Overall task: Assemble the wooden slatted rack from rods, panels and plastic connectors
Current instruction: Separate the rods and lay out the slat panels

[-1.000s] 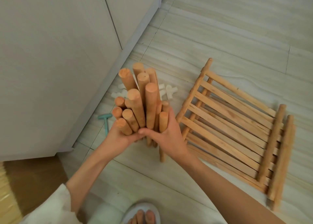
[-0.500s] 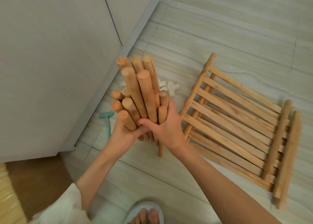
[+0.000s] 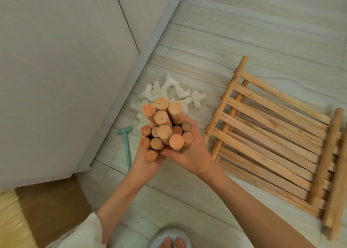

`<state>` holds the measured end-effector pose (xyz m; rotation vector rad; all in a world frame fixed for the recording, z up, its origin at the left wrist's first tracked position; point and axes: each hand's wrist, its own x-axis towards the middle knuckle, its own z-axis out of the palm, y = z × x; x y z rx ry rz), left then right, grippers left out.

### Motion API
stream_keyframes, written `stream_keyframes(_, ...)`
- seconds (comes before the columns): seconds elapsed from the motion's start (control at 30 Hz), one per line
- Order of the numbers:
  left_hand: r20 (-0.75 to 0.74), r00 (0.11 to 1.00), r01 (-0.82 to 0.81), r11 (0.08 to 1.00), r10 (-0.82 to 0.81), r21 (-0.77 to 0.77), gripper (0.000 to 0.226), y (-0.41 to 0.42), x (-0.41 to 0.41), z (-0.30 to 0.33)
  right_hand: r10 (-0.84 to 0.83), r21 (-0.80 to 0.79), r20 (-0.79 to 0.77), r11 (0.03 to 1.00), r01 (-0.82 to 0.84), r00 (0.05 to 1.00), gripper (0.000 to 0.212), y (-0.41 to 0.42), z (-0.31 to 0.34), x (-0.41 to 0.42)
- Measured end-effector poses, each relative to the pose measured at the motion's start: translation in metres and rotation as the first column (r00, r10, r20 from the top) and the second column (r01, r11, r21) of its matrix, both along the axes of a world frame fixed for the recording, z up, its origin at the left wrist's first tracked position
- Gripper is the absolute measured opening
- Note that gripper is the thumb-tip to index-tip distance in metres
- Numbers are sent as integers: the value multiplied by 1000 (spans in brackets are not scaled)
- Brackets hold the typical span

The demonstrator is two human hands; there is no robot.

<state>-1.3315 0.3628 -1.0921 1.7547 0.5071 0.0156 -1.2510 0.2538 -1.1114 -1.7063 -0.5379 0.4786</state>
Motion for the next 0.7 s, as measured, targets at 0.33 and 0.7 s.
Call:
stream_keyframes(0.33,-15,977,214,977,-214,21,75,19,21,-2,77,-60,-95,995,-83,992,80,-2,-11,12)
stream_keyframes(0.7,-169,948,249,960,-269,-130,71,25,41,-5,-150,127,-489,962,240,859,46,11,-12,-5)
